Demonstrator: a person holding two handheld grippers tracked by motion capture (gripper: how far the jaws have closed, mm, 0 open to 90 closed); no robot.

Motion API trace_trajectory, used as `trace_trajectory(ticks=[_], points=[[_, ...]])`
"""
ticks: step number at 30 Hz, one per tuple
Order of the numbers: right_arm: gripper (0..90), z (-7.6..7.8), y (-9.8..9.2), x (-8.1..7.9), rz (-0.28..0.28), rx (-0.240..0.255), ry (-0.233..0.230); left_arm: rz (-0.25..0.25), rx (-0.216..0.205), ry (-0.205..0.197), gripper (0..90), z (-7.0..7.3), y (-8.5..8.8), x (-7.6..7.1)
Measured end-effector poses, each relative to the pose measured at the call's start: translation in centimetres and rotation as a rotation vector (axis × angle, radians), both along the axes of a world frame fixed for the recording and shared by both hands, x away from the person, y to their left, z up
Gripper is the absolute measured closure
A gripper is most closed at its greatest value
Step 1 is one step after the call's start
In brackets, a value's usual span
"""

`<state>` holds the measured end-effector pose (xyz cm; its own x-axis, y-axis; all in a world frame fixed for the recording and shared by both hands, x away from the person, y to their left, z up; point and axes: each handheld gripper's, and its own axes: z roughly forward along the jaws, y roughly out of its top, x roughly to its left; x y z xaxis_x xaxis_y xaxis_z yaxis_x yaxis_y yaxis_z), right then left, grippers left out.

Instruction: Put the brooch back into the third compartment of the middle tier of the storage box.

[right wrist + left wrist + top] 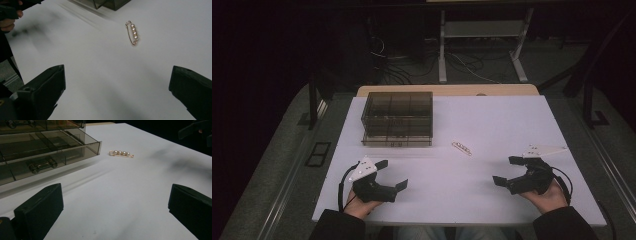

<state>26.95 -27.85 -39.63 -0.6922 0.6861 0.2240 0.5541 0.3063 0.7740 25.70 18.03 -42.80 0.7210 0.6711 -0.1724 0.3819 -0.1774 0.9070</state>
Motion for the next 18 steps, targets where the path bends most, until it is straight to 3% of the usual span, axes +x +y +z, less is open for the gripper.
trace_trajectory(ticks=[18], points=[[0.3, 1.7, 1.3, 1.7, 0.057, -0.032, 0.035, -0.003, 0.002, -0.001, 0.0, 0.0, 0.0, 0.0]])
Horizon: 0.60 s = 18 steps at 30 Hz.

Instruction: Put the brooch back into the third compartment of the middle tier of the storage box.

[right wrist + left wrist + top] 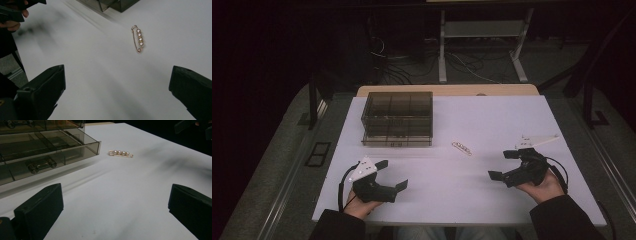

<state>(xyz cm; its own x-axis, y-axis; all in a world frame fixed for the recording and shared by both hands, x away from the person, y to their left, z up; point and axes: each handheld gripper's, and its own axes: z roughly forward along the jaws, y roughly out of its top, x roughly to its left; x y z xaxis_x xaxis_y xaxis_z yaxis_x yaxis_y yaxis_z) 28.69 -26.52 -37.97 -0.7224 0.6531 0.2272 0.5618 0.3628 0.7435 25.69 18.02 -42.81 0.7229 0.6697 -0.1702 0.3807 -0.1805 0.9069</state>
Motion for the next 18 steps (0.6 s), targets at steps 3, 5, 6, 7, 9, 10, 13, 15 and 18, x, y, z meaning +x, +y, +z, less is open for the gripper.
trace_trajectory(ticks=[3, 5, 6, 7, 9, 10, 13, 15, 18], points=[[0.4, 0.2, 0.2, 0.2, 0.005, -0.004, 0.006, 0.001, 0.001, 0.001, 0.0, 0.0, 0.0, 0.0], [0.4, 0.3, 0.4, 0.4, 0.009, -0.009, 0.005, 0.001, 0.000, 0.001, 0.0, 0.0, 0.0, 0.0], [0.4, 0.4, 0.4, 0.5, 0.010, -0.009, 0.004, 0.001, 0.000, 0.001, 0.0, 0.0, 0.0, 0.0], [0.3, 0.4, 0.5, 0.6, 0.012, -0.010, 0.005, 0.000, -0.001, 0.001, 0.0, 0.0, 0.0, 0.0], [0.3, 0.6, 0.6, 0.8, 0.016, -0.011, 0.005, 0.000, 0.001, 0.000, 0.0, 0.0, 0.0, 0.0], [0.4, 0.6, 0.7, 0.9, 0.016, -0.010, 0.009, -0.001, 0.002, 0.000, 0.0, 0.0, 0.0, 0.0], [0.4, 0.8, 0.9, 1.3, 0.022, -0.017, 0.010, -0.003, 0.003, 0.000, 0.0, 0.0, 0.0, 0.0], [0.3, 0.9, 1.0, 1.5, 0.019, -0.021, 0.014, -0.003, 0.003, 0.000, 0.0, 0.0, 0.0, 0.0], [0.3, 1.0, 1.1, 1.9, 0.019, -0.027, 0.018, -0.004, 0.004, 0.001, 0.0, 0.0, 0.0, 0.0]])
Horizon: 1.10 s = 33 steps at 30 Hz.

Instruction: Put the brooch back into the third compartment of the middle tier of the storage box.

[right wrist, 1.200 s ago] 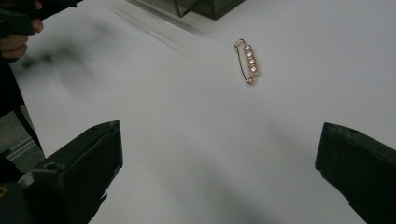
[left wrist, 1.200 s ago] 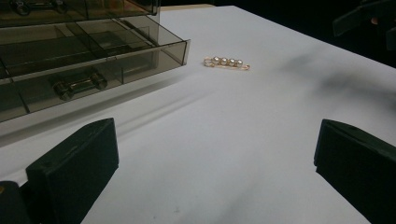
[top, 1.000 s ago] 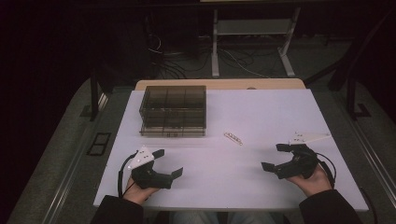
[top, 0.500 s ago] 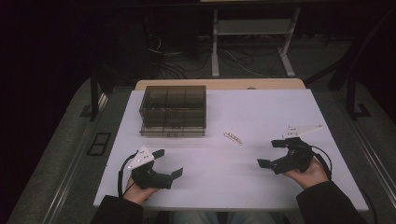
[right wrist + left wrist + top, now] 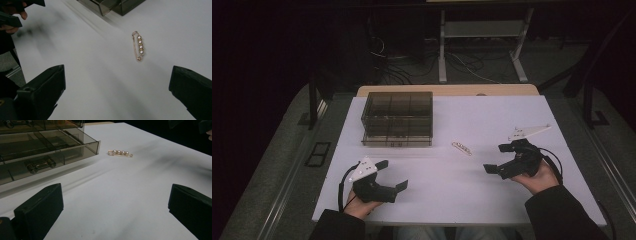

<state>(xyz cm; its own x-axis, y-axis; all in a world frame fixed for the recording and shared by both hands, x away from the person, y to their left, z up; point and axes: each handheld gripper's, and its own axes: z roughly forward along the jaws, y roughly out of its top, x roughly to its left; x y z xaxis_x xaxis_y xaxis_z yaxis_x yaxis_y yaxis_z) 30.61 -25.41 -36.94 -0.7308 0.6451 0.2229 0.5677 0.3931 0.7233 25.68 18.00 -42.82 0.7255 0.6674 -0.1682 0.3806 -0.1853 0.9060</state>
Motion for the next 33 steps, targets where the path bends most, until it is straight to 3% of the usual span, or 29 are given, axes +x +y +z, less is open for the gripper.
trace_trajectory(ticks=[19, 33], points=[[0.3, 1.7, 0.8, 3.4, 0.029, -0.024, 0.027, 0.005, -0.005, 0.000, 0.0, 0.0, 0.1, 0.0], [0.4, 0.9, 1.8, 5.9, 0.038, -0.036, 0.058, 0.004, -0.006, 0.001, 0.0, 0.0, 0.1, 0.0]])
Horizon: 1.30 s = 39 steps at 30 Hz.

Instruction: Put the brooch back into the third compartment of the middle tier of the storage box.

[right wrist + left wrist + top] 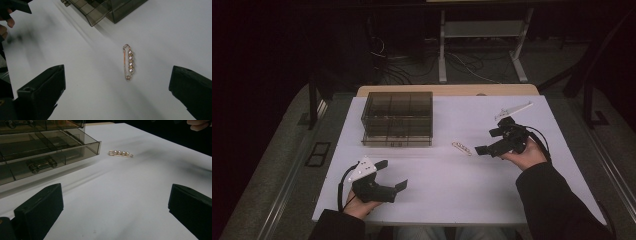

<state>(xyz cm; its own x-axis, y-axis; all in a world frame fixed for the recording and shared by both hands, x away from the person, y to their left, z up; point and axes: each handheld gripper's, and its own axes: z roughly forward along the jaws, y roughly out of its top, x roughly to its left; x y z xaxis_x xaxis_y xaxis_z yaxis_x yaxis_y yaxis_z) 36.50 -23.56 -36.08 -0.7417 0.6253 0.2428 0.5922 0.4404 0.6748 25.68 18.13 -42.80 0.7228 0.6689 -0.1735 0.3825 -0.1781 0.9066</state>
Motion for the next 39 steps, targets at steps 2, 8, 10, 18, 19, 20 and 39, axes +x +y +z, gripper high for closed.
trace_trajectory(ticks=[2, 8, 10, 18, 19, 20, 39], points=[[0.4, -0.1, 0.2, 0.3, 0.003, -0.003, 0.003, 0.000, 0.000, 0.000, 0.0, 0.0, 0.0, 0.0], [0.4, -0.2, 0.7, 1.2, 0.007, -0.003, 0.010, -0.001, -0.001, 0.000, 0.0, 0.0, 0.0, 0.0], [0.4, -0.4, 0.8, 1.4, 0.007, -0.004, 0.013, -0.002, -0.001, 0.001, 0.0, 0.0, 0.0, 0.0], [0.4, -1.2, 1.2, 2.3, 0.007, -0.010, 0.024, -0.001, -0.003, 0.001, 0.0, 0.0, 0.0, 0.0], [0.4, -1.3, 1.2, 2.4, 0.006, -0.012, 0.027, -0.003, -0.001, 0.001, 0.0, 0.0, 0.0, 0.0], [0.4, -1.4, 1.3, 2.5, 0.005, -0.012, 0.029, -0.003, 0.000, 0.001, 0.0, 0.0, 0.0, 0.0], [0.3, -3.6, 2.2, 4.6, -0.013, 0.001, 0.046, -0.007, -0.004, 0.001, 0.0, 0.0, -0.1, 0.0]])
